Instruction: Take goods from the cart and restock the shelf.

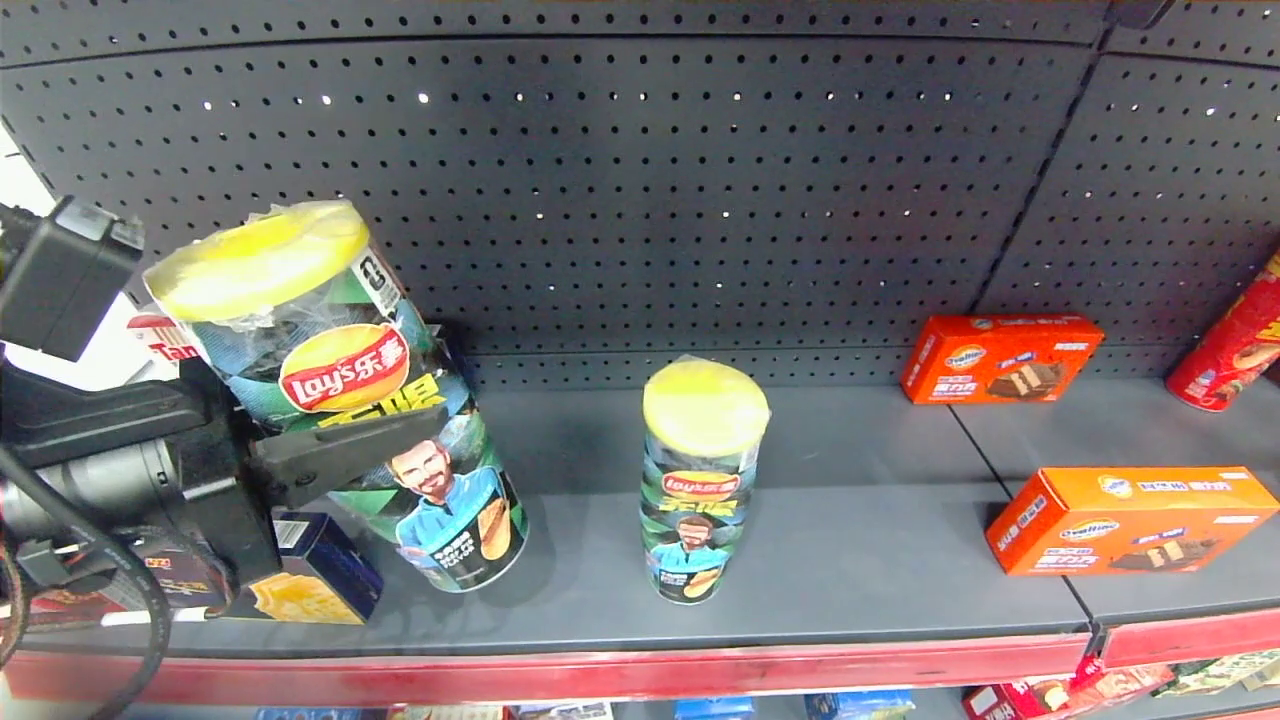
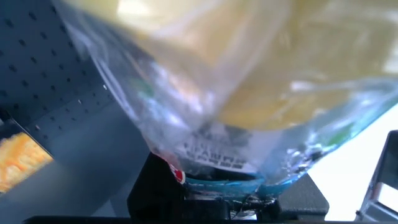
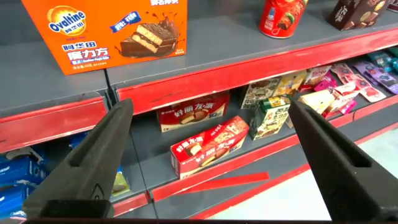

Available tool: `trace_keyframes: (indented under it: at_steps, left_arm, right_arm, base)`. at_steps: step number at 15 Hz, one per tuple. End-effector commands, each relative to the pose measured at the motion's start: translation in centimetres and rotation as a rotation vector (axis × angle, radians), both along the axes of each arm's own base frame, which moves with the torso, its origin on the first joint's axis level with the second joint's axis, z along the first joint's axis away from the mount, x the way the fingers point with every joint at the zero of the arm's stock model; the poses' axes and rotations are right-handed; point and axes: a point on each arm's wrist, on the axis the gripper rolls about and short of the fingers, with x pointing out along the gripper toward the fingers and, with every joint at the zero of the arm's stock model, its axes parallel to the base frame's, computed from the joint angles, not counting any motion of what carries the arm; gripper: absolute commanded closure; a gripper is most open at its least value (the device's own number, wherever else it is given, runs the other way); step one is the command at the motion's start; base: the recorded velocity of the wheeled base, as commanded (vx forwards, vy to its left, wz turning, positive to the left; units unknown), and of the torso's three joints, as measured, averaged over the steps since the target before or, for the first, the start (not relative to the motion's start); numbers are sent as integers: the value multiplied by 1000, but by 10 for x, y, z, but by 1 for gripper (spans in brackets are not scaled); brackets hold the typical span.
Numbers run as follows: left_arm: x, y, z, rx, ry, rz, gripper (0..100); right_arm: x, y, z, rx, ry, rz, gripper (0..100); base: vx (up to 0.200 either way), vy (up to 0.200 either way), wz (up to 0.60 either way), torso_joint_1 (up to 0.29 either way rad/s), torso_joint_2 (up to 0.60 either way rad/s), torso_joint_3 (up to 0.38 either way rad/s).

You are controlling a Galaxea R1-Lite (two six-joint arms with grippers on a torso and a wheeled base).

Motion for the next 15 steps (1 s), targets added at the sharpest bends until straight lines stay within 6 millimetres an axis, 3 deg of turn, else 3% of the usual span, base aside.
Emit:
trace_keyframes:
  at_steps: [1,5,7,10,15]
  left_arm:
    - [0,0,-4,4,13,0,100]
    - [1,-1,-9,41,-2,-8,100]
    - [2,-10,-8,36,7,-59,100]
    - [15,-15,1,30,-8,-64,100]
    - [42,-23,-11,33,-3,-52,100]
  right_arm:
    - [0,0,0,1,4,0,0]
    - [0,0,0,1,4,0,0]
    - [0,0,0,2,3,0,0]
    - [0,0,0,1,4,0,0]
    - [0,0,0,1,4,0,0]
  base:
    - [0,0,0,0,0,0]
    - [0,0,0,0,0,0]
    - [0,0,0,0,0,0]
    - [0,0,0,0,0,0]
    - [0,0,0,0,0,0]
